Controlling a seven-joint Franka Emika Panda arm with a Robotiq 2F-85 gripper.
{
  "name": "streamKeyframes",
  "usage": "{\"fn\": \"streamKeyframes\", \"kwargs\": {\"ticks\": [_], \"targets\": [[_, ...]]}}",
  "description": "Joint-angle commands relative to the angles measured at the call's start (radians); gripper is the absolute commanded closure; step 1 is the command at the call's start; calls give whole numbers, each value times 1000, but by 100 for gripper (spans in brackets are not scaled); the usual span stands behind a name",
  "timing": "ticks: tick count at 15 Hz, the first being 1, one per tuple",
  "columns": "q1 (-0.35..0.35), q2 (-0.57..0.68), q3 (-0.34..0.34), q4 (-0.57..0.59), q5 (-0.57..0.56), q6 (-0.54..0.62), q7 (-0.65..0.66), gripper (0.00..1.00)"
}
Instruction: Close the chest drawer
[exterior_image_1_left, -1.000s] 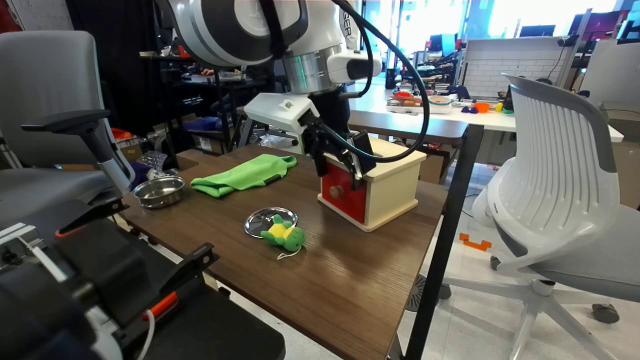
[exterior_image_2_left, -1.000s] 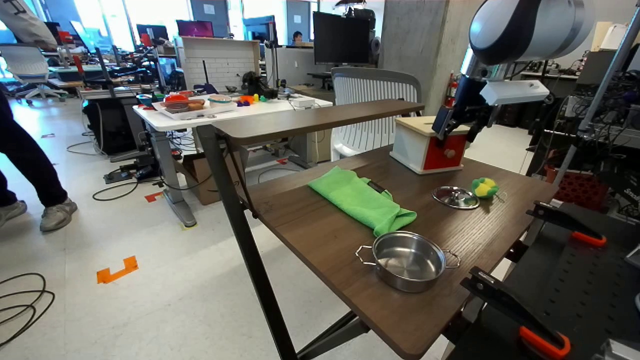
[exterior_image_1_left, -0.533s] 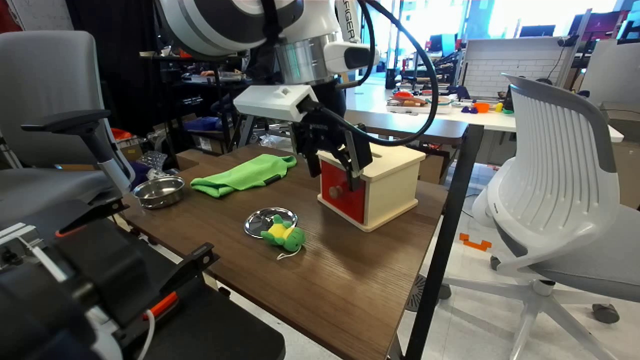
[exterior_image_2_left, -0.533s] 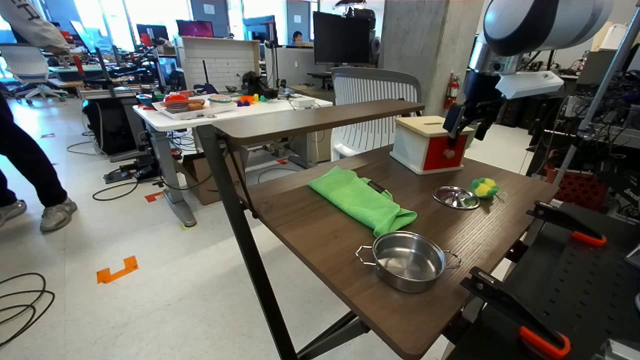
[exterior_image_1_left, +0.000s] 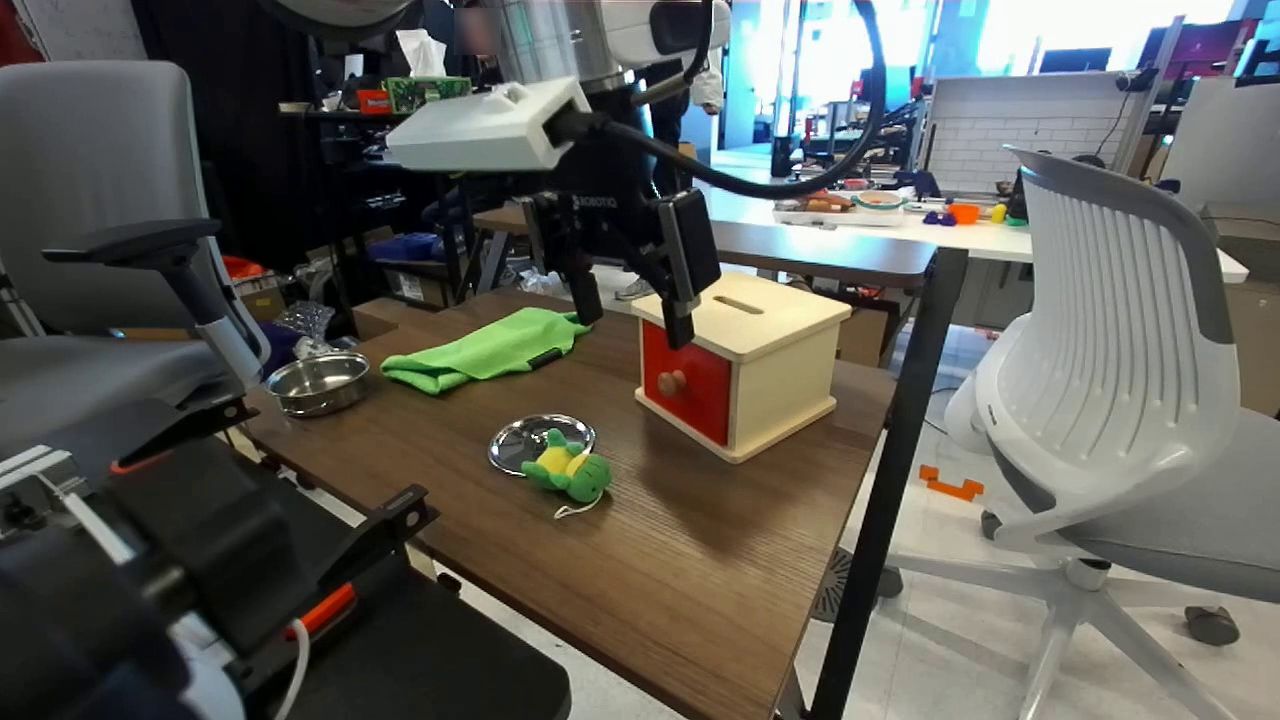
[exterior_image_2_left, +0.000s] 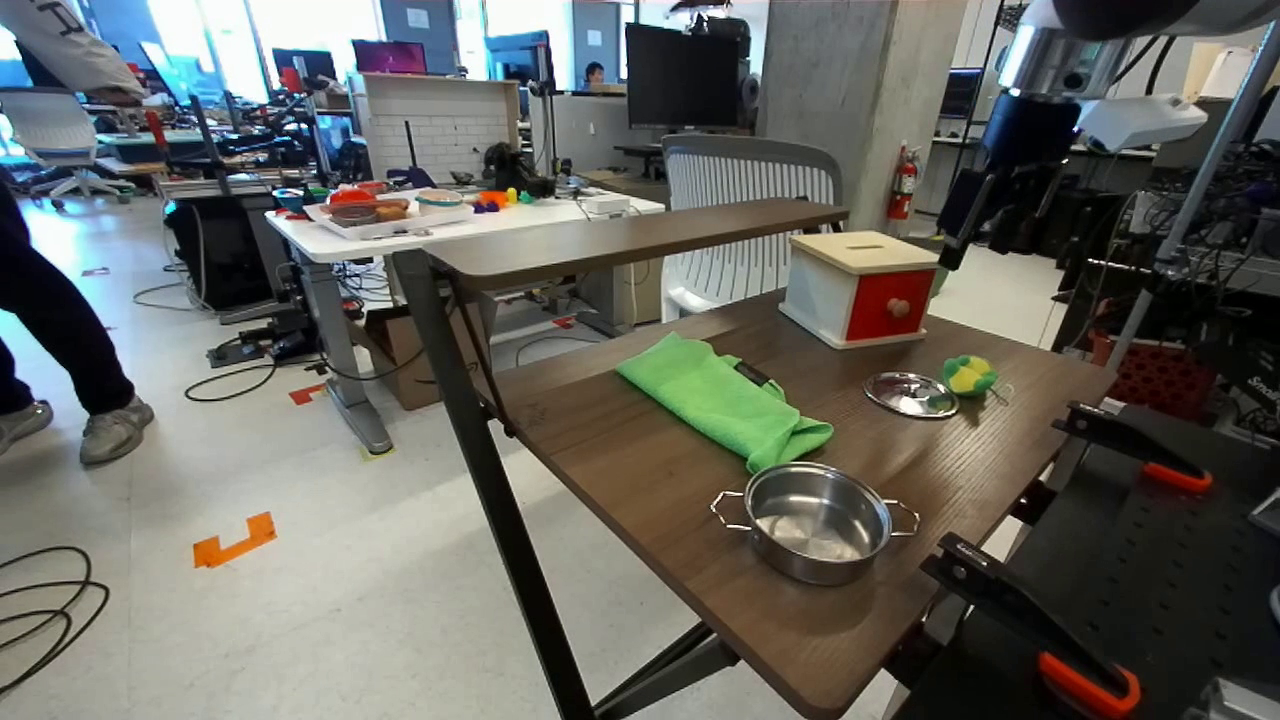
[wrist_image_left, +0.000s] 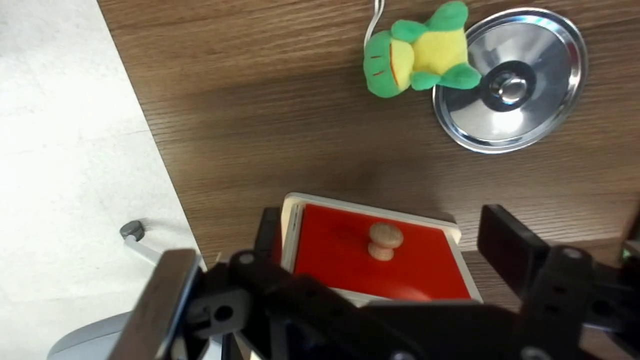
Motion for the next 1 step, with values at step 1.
{"fn": "streamKeyframes", "kwargs": {"ticks": [1], "targets": [[-10, 6, 12, 4, -11, -2, 11, 0]]}}
